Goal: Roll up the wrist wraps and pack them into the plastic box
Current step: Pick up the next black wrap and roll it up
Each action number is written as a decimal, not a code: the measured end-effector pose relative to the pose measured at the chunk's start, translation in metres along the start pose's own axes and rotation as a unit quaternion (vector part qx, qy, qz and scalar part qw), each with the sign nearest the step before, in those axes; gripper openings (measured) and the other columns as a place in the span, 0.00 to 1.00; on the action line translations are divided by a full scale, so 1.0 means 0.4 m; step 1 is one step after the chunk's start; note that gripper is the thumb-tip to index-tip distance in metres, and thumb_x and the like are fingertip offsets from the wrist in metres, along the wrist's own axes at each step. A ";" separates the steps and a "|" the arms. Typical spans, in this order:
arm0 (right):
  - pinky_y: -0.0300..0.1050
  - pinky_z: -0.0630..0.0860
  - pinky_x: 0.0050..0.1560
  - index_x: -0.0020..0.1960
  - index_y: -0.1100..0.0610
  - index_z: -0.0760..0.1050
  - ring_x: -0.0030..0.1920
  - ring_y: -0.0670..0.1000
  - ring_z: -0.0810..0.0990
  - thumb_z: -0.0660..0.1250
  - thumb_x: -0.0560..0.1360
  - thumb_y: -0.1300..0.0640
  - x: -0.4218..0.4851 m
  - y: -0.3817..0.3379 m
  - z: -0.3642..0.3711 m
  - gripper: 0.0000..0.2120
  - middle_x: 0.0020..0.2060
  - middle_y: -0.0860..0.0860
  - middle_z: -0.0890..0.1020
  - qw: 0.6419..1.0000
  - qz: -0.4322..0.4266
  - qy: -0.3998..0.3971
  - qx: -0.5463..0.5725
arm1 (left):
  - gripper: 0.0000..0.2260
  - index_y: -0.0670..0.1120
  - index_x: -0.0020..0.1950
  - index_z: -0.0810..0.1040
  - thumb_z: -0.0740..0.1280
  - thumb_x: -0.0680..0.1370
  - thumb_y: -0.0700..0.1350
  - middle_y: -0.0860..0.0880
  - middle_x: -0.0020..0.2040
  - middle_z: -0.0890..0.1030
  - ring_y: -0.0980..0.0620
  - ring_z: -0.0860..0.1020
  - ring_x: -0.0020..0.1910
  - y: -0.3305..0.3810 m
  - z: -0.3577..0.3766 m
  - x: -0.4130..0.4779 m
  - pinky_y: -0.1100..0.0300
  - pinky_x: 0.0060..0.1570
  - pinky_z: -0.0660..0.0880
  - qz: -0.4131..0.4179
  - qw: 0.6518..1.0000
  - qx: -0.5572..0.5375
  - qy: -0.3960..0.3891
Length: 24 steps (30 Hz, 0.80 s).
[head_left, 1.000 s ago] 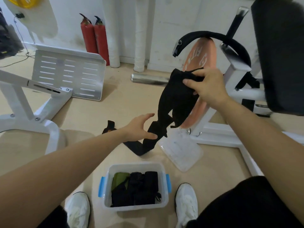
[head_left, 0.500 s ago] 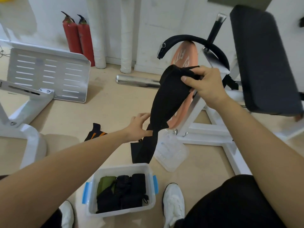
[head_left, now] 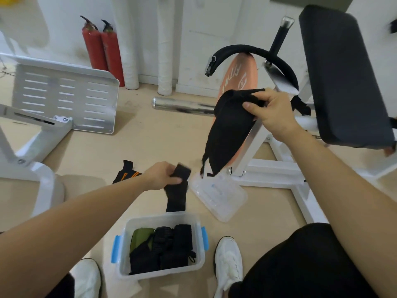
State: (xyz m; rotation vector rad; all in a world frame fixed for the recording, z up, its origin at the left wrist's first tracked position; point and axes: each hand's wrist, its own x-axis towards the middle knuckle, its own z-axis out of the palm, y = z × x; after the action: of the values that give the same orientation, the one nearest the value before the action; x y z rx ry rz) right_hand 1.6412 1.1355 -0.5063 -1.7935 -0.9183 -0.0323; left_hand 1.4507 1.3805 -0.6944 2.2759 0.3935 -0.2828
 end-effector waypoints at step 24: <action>0.46 0.82 0.46 0.45 0.56 0.81 0.43 0.54 0.83 0.70 0.75 0.73 -0.003 -0.040 0.167 0.13 0.43 0.54 0.83 0.977 0.057 -0.161 0.126 | 0.16 0.47 0.68 0.78 0.69 0.81 0.51 0.46 0.63 0.83 0.46 0.83 0.59 0.184 -0.171 -0.102 0.54 0.59 0.79 0.002 0.905 -0.416 0.085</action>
State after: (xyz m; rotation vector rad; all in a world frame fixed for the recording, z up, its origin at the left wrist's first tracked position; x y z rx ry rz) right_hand 1.6048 1.1916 -0.5228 -1.6355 -0.9949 0.4407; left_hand 1.4453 1.3769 -0.5860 1.4553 0.4832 0.0903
